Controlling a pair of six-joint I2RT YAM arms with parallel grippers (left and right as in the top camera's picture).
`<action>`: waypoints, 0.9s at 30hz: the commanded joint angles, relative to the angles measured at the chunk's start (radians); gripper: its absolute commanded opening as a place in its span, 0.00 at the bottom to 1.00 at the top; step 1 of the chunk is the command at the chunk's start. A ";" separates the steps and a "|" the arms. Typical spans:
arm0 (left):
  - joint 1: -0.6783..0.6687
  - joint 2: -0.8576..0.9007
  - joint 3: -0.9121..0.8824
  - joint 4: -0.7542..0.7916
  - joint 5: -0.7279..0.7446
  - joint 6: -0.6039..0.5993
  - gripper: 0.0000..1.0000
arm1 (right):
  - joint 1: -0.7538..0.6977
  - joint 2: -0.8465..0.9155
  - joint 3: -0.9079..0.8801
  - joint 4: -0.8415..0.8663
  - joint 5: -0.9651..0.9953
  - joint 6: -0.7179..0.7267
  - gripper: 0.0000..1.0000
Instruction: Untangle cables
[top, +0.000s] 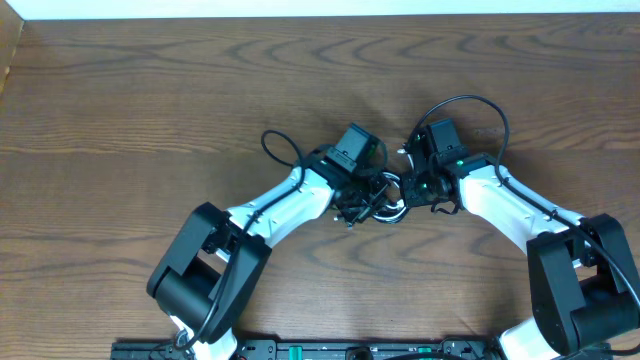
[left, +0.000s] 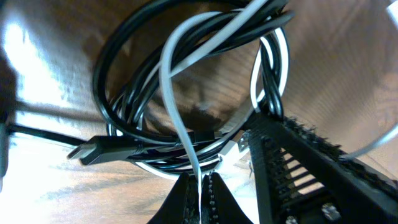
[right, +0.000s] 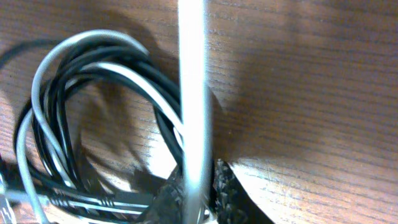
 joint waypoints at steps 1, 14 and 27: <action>0.032 0.016 -0.004 0.003 0.090 0.177 0.07 | -0.002 0.009 0.013 0.002 -0.013 -0.003 0.07; 0.155 0.016 -0.004 -0.003 0.288 0.533 0.08 | -0.002 0.009 0.013 0.003 -0.013 -0.003 0.03; 0.237 0.016 -0.004 -0.114 0.187 0.743 0.08 | -0.002 0.009 0.013 0.005 -0.013 -0.003 0.01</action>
